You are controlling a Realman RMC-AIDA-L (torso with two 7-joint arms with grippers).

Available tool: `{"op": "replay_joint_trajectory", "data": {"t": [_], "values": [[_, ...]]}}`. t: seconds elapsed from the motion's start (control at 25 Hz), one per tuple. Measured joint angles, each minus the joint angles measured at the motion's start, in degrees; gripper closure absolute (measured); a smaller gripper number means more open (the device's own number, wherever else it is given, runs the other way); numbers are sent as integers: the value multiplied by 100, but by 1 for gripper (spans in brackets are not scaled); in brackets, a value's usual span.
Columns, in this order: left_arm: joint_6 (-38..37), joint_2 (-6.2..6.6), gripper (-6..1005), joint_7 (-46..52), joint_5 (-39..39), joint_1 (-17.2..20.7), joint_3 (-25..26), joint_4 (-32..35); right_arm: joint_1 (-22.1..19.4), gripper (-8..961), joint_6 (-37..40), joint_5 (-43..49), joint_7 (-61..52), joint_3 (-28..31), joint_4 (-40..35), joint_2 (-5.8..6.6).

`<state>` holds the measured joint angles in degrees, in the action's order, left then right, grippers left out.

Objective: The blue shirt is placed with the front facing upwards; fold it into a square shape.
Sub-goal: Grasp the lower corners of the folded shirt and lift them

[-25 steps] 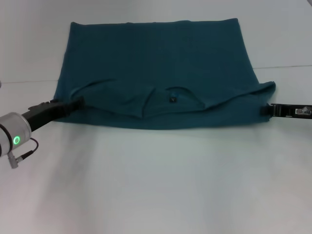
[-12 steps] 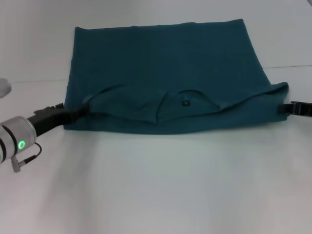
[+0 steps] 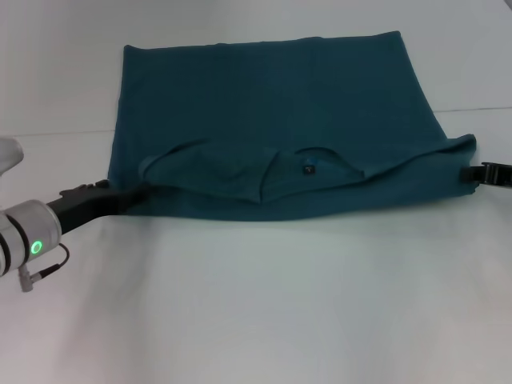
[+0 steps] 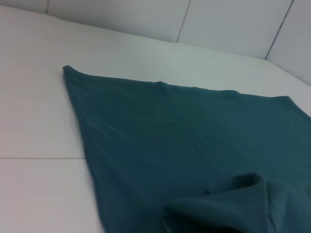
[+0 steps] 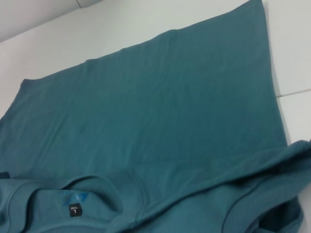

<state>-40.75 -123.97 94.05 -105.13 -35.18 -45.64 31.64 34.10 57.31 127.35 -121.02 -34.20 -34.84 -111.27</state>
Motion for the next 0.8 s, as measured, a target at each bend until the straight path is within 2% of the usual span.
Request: {"op": "replay_joint_trajectory", "data": {"t": [0.44, 0.8], "values": [[-638, -3, 225, 158, 124, -92, 22, 54, 39, 922, -35, 0, 0, 1, 0, -24], [-692, -5, 230, 171, 192, -222, 2, 32, 52, 921, -49, 0, 0, 1, 4, -48]]}}
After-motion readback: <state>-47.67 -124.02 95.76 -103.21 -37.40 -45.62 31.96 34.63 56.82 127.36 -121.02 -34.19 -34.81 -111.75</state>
